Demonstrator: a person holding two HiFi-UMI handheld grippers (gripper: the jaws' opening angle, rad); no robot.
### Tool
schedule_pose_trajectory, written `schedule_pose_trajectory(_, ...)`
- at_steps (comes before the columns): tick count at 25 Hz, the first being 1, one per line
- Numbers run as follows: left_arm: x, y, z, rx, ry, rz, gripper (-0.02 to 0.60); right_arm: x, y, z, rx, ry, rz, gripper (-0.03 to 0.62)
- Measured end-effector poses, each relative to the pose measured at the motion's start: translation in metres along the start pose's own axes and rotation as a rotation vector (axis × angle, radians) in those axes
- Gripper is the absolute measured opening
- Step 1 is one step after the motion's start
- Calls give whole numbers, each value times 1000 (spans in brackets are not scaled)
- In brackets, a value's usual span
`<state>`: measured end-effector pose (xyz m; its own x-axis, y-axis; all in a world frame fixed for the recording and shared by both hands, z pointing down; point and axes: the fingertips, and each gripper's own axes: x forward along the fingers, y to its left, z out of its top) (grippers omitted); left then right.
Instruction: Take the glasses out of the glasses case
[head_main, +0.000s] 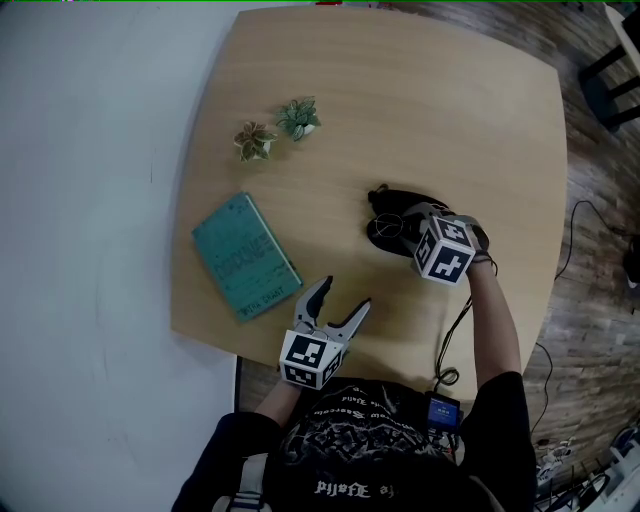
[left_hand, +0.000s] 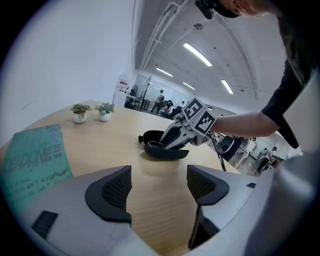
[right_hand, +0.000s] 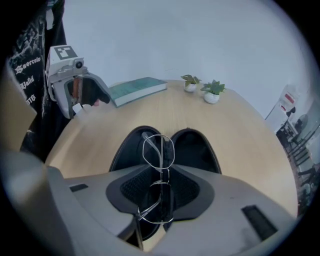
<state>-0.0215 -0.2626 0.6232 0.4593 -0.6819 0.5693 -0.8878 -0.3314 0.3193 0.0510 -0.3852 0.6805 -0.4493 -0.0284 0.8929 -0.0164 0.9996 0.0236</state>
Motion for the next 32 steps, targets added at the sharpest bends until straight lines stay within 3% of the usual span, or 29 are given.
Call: schedule_pose_trajectory(32, -6, -13, 13, 31, -37, 6, 356, -77, -19, 10, 301, -333, -260, 126)
